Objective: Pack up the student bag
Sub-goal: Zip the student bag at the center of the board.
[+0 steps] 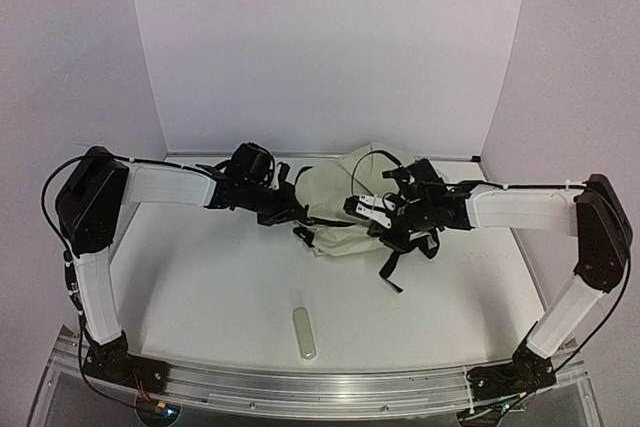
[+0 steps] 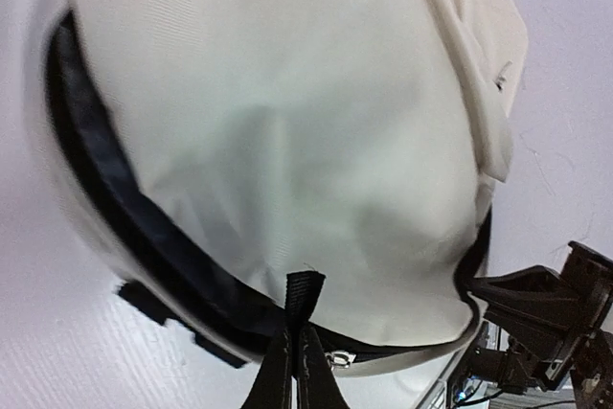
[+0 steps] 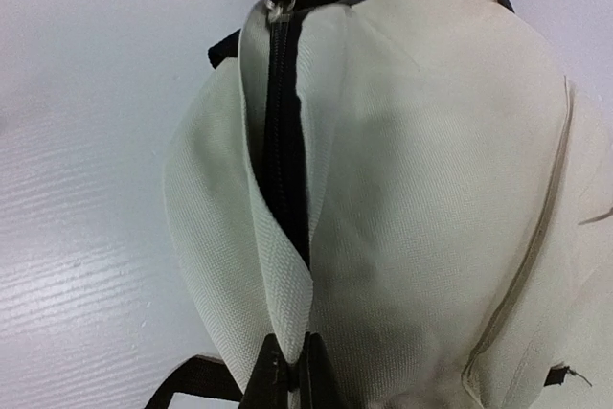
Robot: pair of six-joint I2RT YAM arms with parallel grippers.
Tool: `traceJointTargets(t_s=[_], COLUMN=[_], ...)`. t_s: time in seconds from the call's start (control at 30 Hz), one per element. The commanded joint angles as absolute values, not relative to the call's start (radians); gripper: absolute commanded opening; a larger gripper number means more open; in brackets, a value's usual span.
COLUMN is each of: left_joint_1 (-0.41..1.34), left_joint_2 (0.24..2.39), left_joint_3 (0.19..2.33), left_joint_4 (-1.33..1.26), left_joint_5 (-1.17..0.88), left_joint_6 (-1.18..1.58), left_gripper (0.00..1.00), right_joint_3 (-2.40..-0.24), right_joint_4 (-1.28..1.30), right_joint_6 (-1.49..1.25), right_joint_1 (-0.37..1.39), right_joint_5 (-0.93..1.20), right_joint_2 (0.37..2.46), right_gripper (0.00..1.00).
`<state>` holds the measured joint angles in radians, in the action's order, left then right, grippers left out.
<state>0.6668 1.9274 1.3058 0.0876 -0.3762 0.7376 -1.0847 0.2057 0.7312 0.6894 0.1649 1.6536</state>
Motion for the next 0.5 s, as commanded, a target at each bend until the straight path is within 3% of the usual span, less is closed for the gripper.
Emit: traceJointTargets(t_s=[0.0, 0.23, 0.27, 0.47], left_joint_1=[0.608, 0.605, 0.611, 0.681], left_joint_2=[1.876, 1.868, 1.871, 1.906], left_joint_3=[1.278, 1.273, 1.277, 1.353], left_joint_4=[0.125, 0.081, 0.062, 0.044], left_joint_5=[-0.307, -0.384, -0.423, -0.509], left_joint_6=[0.720, 0.683, 0.681, 0.661], left_gripper=[0.00, 0.00, 0.00, 0.00], right_joint_3=[-1.007, -0.976, -0.992, -1.155], right_joint_4=[0.230, 0.241, 0.249, 0.357], right_joint_6=[0.761, 0.809, 0.807, 0.668], right_joint_1=[0.647, 0.477, 0.469, 0.494], right_joint_5=[0.098, 0.120, 0.118, 0.247], right_joint_2=[1.562, 1.529, 1.538, 1.573], right_gripper=[0.00, 0.00, 0.04, 0.58])
